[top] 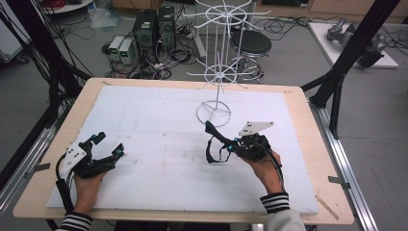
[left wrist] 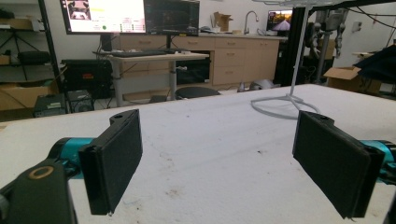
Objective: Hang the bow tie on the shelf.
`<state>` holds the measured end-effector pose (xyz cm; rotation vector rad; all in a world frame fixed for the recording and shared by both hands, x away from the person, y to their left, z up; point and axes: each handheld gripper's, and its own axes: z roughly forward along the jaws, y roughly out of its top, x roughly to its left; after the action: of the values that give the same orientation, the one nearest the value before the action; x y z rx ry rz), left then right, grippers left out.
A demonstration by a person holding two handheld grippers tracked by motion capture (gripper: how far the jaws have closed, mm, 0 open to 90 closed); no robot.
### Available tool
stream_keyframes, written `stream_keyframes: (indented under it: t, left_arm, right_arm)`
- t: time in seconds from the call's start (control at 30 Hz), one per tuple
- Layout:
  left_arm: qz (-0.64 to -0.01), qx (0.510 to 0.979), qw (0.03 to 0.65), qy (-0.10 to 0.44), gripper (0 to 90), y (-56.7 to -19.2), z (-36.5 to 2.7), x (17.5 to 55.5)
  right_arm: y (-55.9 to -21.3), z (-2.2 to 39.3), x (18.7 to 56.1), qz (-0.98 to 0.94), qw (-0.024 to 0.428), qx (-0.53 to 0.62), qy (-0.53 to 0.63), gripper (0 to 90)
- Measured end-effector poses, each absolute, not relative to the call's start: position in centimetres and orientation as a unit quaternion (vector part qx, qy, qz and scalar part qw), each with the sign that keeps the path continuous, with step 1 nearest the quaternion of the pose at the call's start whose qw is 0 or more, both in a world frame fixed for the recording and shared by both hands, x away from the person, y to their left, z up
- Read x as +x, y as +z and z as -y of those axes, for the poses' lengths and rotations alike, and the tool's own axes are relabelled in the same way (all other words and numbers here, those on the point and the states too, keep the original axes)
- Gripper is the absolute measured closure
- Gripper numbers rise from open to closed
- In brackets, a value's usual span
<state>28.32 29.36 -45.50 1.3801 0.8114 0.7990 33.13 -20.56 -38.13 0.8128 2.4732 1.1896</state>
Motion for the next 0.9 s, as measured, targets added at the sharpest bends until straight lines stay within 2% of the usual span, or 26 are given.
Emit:
stream_keyframes:
  t: [0.9]
  left_arm:
    - [-0.353, 0.601, 0.626, 0.348, 16.3, -45.5, -29.4, 28.3]
  right_arm:
    - [-35.8, 21.0, 32.0, -0.783, 0.204, 0.282, 0.516, 85.3]
